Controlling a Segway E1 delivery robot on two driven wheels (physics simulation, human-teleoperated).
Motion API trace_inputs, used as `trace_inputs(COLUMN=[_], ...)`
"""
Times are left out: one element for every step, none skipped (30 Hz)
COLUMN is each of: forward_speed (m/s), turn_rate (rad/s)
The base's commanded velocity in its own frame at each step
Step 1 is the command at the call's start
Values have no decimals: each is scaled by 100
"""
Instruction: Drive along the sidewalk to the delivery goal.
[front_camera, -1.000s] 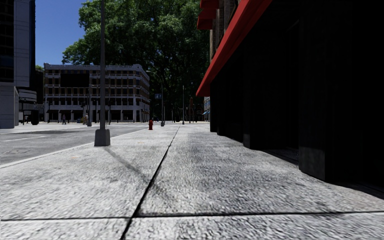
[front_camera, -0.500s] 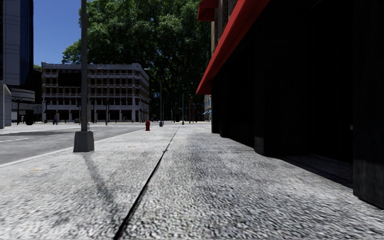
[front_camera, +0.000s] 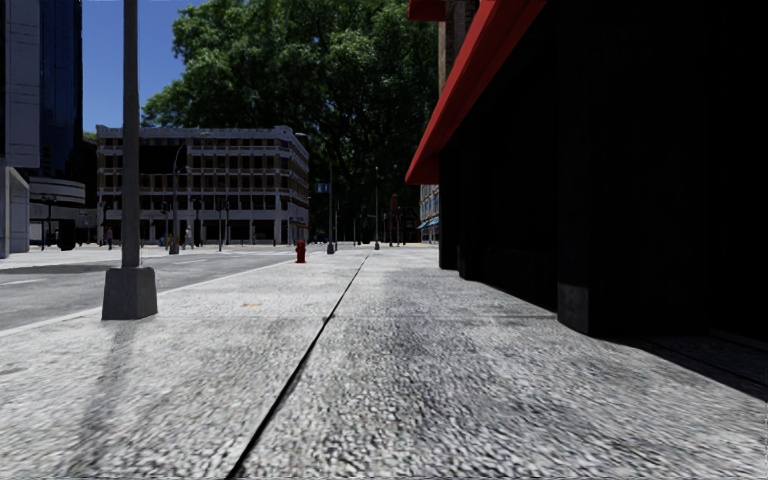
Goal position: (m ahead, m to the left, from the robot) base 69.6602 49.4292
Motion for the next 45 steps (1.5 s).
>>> trace_inputs(forward_speed=[199,199,199,199,199,199,199,199,199,199,199,199,198,198,198,198,198,198,198,198,198,198,198,198,198,198,198,198,198,198,198,198,197,197,197,197,197,197,197,197,197,197,197,197,197], turn_rate=[0,0,0,0,0,0,0,0,0,0,0,0,0,0,0,0,0,0,0,0,0,0,0,0,0,0,0,0,0,0,0,0,0,0,0,0,0,0,0,0,0,0,0,0,0])
